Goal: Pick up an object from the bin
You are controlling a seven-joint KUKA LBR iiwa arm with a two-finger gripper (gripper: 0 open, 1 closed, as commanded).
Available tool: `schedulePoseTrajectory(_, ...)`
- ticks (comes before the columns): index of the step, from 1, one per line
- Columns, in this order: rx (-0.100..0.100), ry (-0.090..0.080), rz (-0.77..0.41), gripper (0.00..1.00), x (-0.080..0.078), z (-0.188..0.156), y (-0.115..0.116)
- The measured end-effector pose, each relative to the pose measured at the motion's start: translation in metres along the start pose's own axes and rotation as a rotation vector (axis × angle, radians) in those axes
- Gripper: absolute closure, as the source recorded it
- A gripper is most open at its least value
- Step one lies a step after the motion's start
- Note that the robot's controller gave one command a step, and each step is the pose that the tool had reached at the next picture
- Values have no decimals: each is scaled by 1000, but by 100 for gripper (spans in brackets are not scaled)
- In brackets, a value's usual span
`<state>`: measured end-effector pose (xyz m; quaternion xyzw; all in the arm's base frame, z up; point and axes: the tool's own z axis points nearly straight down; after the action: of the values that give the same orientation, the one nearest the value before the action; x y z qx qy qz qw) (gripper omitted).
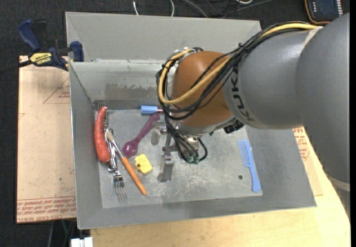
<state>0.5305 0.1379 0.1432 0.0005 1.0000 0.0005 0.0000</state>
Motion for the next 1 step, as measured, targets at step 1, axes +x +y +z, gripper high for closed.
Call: schedulePoseTrajectory(1,-2,0,15,0,-21,73,39)
